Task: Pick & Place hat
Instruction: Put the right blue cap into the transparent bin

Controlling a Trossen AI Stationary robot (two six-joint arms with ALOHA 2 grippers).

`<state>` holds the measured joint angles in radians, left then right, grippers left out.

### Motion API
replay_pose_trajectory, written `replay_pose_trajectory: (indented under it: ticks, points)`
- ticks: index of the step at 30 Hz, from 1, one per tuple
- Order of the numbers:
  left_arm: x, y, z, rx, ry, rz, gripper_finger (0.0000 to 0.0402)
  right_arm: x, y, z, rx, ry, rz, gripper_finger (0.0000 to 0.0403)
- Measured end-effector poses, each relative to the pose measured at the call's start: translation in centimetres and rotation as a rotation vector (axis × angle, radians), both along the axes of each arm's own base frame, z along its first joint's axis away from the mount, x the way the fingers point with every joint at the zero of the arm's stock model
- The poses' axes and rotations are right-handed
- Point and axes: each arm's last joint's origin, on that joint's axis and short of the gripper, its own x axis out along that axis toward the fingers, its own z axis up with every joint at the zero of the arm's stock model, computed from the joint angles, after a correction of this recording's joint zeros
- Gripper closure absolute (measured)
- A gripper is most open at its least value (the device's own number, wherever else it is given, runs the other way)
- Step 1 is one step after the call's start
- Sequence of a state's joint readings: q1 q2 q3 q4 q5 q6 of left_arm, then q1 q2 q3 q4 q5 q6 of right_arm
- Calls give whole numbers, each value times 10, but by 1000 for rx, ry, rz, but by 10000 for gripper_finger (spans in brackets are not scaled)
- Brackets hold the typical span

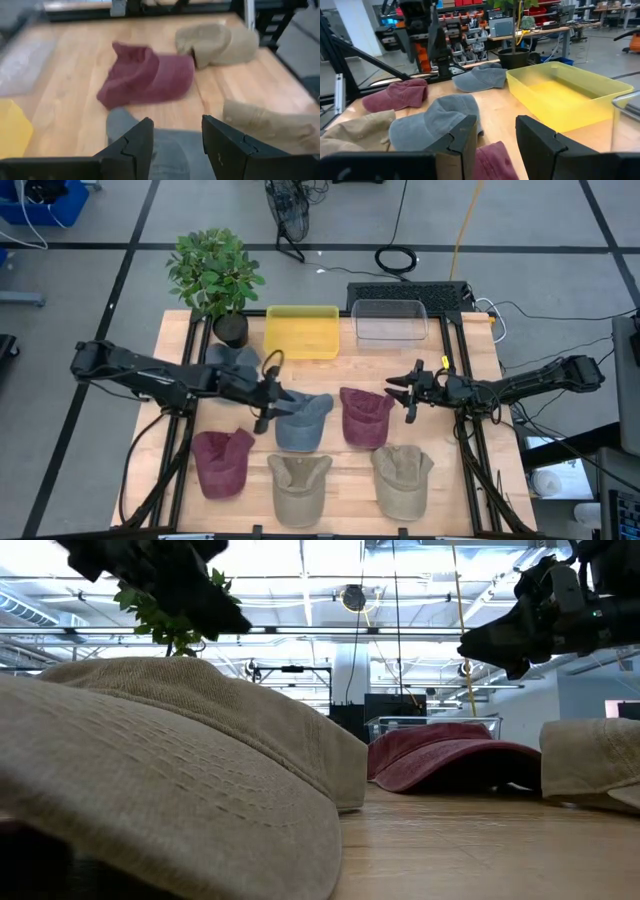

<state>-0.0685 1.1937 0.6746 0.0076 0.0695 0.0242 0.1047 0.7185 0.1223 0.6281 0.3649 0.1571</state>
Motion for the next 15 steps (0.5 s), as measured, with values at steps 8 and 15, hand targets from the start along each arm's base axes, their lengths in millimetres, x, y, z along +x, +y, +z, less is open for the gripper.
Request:
replay_pose_trajectory:
  ticks: [8, 15]
  points:
    - [19, -1, -17, 7, 115, 17, 234, 0, 0, 0, 5, 0, -5, 282]
    - [20, -1, -17, -10, 120, 24, 234, 0, 0, 0, -3, 5, -2, 282]
